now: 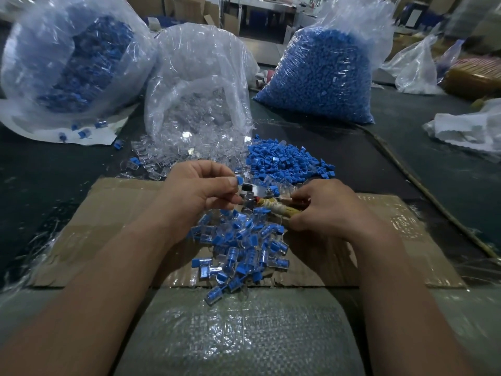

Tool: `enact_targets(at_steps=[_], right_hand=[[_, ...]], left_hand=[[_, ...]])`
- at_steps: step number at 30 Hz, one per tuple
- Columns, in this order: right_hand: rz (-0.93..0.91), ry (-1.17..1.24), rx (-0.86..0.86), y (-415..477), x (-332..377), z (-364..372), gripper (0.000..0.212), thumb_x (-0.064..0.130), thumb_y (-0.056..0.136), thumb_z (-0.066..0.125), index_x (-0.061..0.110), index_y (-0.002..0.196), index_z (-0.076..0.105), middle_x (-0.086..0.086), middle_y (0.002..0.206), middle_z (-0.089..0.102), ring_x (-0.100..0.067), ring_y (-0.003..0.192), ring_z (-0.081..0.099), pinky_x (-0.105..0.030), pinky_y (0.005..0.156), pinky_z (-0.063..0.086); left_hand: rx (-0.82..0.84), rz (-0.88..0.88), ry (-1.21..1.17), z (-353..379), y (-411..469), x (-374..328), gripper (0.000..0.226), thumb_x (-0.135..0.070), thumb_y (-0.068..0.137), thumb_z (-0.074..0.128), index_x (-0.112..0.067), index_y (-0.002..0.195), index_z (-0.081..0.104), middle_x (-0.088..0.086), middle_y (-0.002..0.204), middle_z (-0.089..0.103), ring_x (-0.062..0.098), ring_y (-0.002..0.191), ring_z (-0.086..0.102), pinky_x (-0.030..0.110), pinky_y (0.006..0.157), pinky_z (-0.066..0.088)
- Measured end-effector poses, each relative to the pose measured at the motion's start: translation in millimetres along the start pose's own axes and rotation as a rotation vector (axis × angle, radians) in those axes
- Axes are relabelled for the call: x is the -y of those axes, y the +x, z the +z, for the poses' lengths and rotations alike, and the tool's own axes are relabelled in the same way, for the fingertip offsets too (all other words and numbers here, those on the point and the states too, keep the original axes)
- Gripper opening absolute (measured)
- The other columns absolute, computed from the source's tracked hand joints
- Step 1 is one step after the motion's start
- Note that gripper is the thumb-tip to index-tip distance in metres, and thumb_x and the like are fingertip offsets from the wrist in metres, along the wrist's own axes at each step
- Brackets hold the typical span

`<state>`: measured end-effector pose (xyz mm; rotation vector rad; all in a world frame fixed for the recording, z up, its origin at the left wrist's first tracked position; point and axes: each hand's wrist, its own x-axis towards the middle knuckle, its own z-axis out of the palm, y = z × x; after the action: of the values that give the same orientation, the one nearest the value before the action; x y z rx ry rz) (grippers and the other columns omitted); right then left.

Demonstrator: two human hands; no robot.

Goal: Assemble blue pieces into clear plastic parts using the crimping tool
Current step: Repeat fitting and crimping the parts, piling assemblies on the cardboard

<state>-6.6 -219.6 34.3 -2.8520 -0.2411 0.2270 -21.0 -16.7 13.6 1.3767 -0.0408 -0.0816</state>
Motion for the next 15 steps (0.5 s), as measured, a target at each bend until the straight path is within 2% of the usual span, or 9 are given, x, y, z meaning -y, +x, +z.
enact_targets(at_steps=[3,6,10,13,15], right_hand=[[0.007,-0.053,-0.018,0.2,4.1,0.7,0.019,0.025,0.072,0.066,0.021,0.091,0.068,0.002,0.081,0.06,-0.011,0.071,0.051,-0.028,0.059,0.044],[0.029,-0.101,-0.051,0.7,6.0,3.2,0.019,0.012,0.074,0.058,0.021,0.089,0.066,0.0,0.08,0.06,-0.015,0.072,0.054,-0.03,0.059,0.047],[0.029,-0.085,-0.063,-0.8,5.5,5.6,0.016,0.012,0.075,0.056,0.025,0.084,0.059,0.005,0.079,0.054,-0.009,0.068,0.047,-0.024,0.05,0.033],[0.017,-0.068,-0.064,-1.3,3.8,5.0,0.016,0.012,0.075,0.057,0.025,0.085,0.058,0.006,0.081,0.052,-0.01,0.071,0.047,-0.026,0.052,0.035],[0.015,-0.062,-0.056,-1.9,1.9,4.4,0.016,0.014,0.076,0.058,0.027,0.086,0.056,0.006,0.083,0.052,-0.012,0.074,0.048,-0.028,0.057,0.039]], left_hand=[[-0.004,0.001,0.001,-0.5,0.6,0.9,0.014,-0.007,0.059,0.063,-0.003,0.072,0.059,0.005,0.055,0.065,0.015,0.053,0.065,0.017,0.046,0.051],[-0.001,-0.001,0.004,-1.2,1.1,1.4,0.013,-0.006,0.061,0.063,-0.003,0.073,0.059,0.004,0.055,0.065,0.015,0.053,0.066,0.017,0.046,0.051],[-0.005,0.002,-0.001,-3.0,1.9,2.5,0.006,-0.001,0.069,0.061,-0.002,0.074,0.058,0.005,0.055,0.065,0.014,0.053,0.065,0.017,0.047,0.052],[-0.021,0.004,-0.019,-4.4,2.5,2.9,0.011,-0.003,0.066,0.061,-0.001,0.075,0.057,0.004,0.055,0.065,0.014,0.054,0.065,0.017,0.046,0.052],[-0.032,0.003,-0.036,-4.9,3.2,3.0,0.007,0.001,0.07,0.06,-0.001,0.076,0.056,0.004,0.054,0.064,0.014,0.053,0.065,0.017,0.045,0.051]])
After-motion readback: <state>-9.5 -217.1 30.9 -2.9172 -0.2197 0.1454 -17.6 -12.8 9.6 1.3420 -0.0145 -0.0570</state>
